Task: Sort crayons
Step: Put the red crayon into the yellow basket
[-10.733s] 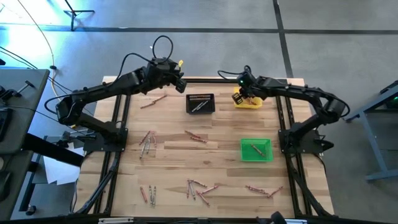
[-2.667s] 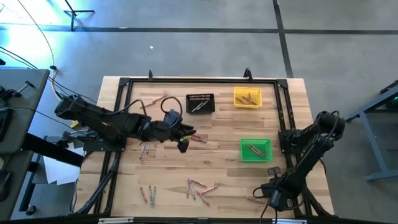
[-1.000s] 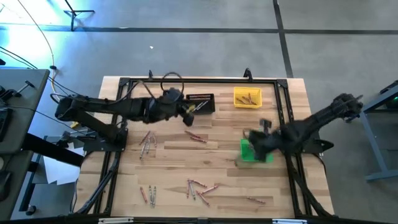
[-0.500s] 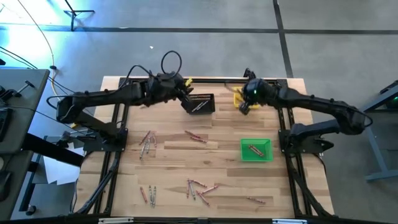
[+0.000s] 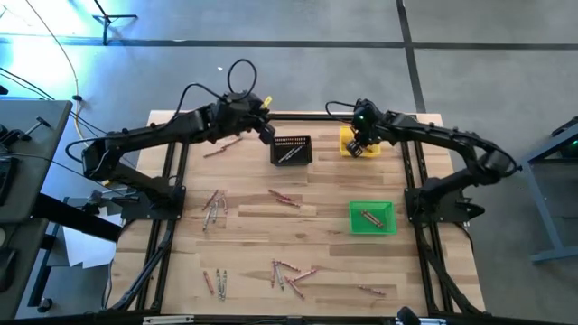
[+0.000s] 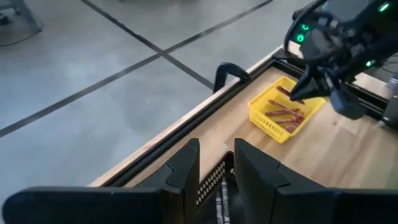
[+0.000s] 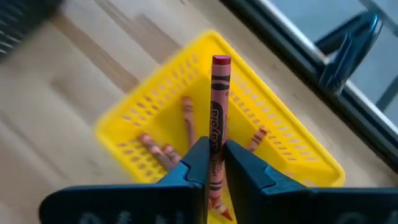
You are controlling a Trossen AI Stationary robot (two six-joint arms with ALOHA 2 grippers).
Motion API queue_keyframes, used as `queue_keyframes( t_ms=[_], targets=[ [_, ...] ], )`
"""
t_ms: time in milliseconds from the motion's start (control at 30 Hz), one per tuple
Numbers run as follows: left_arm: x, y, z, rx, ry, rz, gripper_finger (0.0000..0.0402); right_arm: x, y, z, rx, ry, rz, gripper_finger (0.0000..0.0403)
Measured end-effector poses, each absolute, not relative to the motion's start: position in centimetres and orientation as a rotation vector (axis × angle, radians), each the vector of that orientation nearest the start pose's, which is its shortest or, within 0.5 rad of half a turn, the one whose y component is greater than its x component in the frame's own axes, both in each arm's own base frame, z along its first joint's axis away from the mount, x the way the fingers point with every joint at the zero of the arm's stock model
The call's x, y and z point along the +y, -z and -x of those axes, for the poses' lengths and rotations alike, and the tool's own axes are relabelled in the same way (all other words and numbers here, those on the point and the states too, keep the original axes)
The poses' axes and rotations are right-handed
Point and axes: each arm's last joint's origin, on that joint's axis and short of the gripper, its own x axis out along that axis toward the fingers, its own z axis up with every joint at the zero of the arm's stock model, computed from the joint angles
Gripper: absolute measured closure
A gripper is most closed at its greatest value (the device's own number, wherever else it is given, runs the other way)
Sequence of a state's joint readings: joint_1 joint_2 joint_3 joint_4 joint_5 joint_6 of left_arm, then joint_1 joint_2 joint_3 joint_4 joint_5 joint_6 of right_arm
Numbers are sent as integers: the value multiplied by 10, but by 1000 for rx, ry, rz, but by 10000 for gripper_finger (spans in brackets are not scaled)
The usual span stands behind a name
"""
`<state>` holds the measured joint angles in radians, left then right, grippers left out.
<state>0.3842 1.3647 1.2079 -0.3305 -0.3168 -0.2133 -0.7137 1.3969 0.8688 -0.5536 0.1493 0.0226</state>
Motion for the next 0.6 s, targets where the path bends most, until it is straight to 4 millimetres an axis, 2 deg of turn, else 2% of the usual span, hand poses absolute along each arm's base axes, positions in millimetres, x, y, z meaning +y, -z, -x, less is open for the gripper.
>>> queue_keyframes(
  t_ms=[167, 300, 467, 600],
  targets=[
    [129, -338, -273, 413, -767, 239, 316, -190, -186, -191, 1140, 818, -382, 359],
    [131, -338, -272, 401, -781, 268, 316, -193, -182, -190, 1151, 824, -393, 358],
    [130, -337, -272, 414, -735, 282, 316, -187, -197, -188, 1086, 815, -387, 357],
    [130, -333, -270, 473, -657, 319, 316, -179, -219, -184, 945, 796, -462, 357]
  ],
)
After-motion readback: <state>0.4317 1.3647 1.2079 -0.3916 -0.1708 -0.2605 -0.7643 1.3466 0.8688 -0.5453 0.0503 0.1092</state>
